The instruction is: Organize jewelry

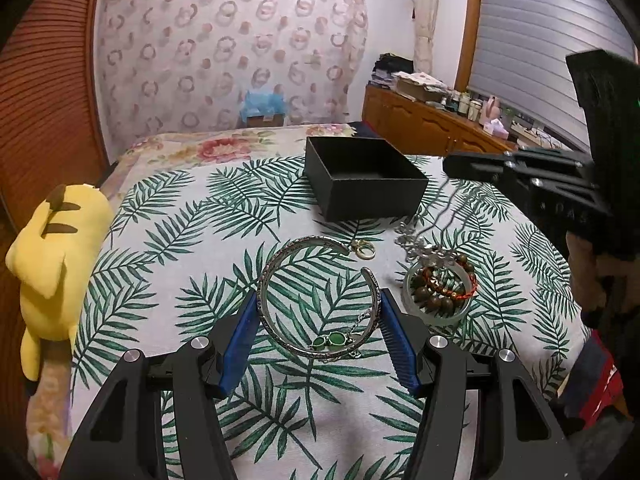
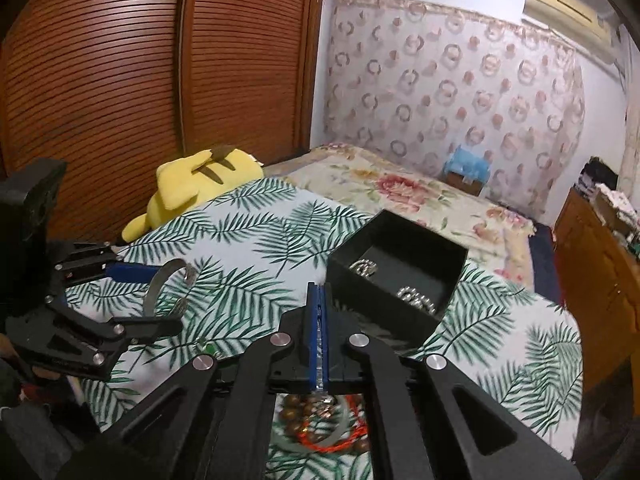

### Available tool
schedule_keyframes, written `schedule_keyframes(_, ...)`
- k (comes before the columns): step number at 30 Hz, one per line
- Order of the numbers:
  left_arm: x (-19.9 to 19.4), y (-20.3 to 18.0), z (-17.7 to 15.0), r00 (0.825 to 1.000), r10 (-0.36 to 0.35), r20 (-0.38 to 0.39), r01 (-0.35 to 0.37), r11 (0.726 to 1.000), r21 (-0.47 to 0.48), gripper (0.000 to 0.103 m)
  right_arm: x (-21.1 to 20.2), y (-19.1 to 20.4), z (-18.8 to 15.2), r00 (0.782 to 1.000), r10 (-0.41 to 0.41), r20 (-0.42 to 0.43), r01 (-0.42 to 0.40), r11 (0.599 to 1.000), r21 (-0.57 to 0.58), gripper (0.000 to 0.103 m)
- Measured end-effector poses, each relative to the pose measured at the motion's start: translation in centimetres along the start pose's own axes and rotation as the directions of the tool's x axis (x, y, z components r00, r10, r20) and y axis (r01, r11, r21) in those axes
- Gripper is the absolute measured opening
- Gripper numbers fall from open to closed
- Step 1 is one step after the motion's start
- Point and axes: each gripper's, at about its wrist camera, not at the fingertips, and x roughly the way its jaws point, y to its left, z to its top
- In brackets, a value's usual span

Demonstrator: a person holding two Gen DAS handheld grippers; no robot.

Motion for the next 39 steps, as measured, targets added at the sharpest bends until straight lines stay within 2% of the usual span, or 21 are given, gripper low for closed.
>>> schedule_keyframes(8,1.2,0.0,1.8,1.000,0.002,0.007,-0.002,1.000,0.024,0.057,0.2,-2.0,1.4,1.000,-0.011,0.024,0.011,1.000,0.004,0.002)
schedule_keyframes(15,3.3,-0.3,4.4,1.000,-0.004,0.014,0.004,0.999,0.041,0.057,0.5,-5.3,4.4,0.996,-0.046,0.075,0.045,0.999,0.007,0.002)
schedule_keyframes(21,5.2,-0.8,6.5,1.000,-0.012,0.014,0.011,0.998,0.057,0.057,2.9,-7.9,6.9,0.993,-0.063,0.096,0.061,0.998,0.028,0.002)
schedule_keyframes(28,7.1,-0.7,8.8,1.000,-0.008,0.014,0.007,0.998,0.066,0.057,9.0,-10.0,7.3,0.999,-0.032,0.044,0.029,0.998,0.055,0.002)
schedule_keyframes(31,8.0,-0.4,9.5,1.000,-0.009,0.010,0.009,0.998,0.059,0.057,11.0,-10.3,7.0,0.999,0.006,0.034,-0.009,0.997,0.081,0.002)
schedule_keyframes(35,9.0,-0.4,10.3,1.000,-0.013,0.004,0.013,0.998,0.054,0.057,13.1,-10.8,6.2,0.997,0.073,0.011,-0.074,0.991,0.114,0.002)
schedule_keyframes(39,10.0,-0.5,11.2,1.000,-0.016,-0.002,0.016,0.998,0.055,0.057,13.6,-12.2,5.5,0.998,0.066,-0.006,-0.065,0.988,0.141,0.003)
